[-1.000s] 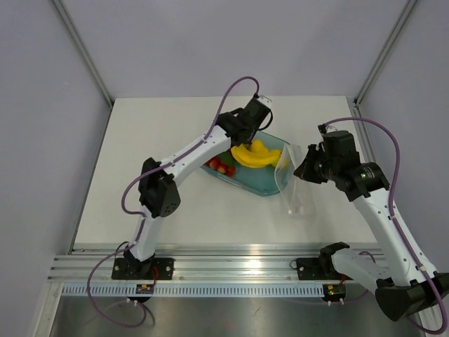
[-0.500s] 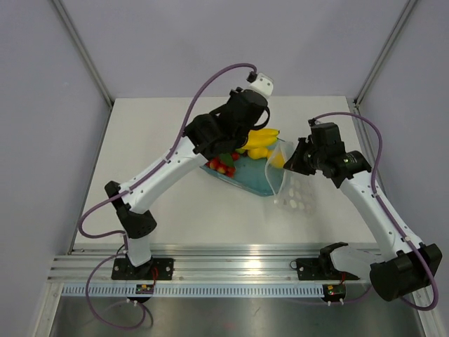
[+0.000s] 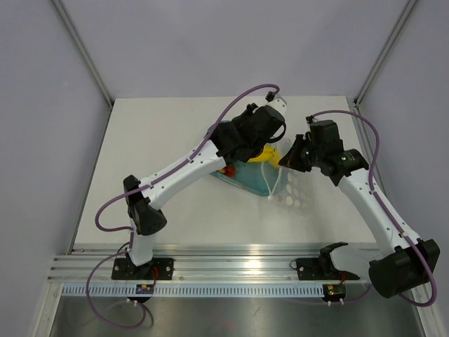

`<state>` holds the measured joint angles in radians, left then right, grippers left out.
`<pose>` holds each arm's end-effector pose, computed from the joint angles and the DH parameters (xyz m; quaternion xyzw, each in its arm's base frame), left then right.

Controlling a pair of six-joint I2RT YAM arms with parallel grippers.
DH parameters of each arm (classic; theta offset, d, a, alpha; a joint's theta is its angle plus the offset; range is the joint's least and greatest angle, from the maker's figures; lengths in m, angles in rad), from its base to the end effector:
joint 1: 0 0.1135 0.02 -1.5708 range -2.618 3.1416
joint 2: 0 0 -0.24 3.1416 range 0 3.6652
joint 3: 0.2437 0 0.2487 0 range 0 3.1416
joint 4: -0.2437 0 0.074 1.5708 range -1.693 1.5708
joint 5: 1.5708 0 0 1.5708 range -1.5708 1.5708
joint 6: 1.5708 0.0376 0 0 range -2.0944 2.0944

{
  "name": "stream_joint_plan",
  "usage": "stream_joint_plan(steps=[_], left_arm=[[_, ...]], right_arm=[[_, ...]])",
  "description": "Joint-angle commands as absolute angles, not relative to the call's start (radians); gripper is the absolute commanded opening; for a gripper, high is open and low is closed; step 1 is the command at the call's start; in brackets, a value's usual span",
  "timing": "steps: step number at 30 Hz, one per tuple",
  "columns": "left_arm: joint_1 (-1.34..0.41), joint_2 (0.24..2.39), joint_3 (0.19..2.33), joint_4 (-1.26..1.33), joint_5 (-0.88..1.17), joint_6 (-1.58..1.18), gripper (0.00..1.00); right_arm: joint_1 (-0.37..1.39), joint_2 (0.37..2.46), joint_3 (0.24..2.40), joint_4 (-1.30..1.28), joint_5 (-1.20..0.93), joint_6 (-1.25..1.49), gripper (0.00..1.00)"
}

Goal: Place the food in the zip-top bag and seal the zipper
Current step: Place the fake fruit in the zipper food storage bag.

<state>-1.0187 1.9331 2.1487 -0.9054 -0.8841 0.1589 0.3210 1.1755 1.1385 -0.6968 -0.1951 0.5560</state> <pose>0.2364 -0.3283 0.3859 0.3024 0.7812 0.1911 0.5116 0.2381 0.0868 0.3118 0.0673 0.9077 0.2523 0.3284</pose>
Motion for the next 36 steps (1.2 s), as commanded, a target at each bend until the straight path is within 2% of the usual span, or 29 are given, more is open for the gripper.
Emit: stream_joint_plan(steps=[1, 32, 36], left_arm=[[-1.026, 1.919, 2.145, -0.896, -0.848, 0.184, 0.0], [-1.058, 1.99, 2.178, -0.874, -0.867, 0.152, 0.0], [-1.057, 1.994, 2.201, -0.887, -0.819, 0.118, 0.0]], right_arm=[[0.327, 1.193, 1.181, -0.631, -0.244, 0.575, 0.0], [0.459, 1.262, 1.17, -0.489, -0.293, 0.669, 0.0], [0.462, 1.262, 1.161, -0.468, -0.308, 0.68, 0.0]])
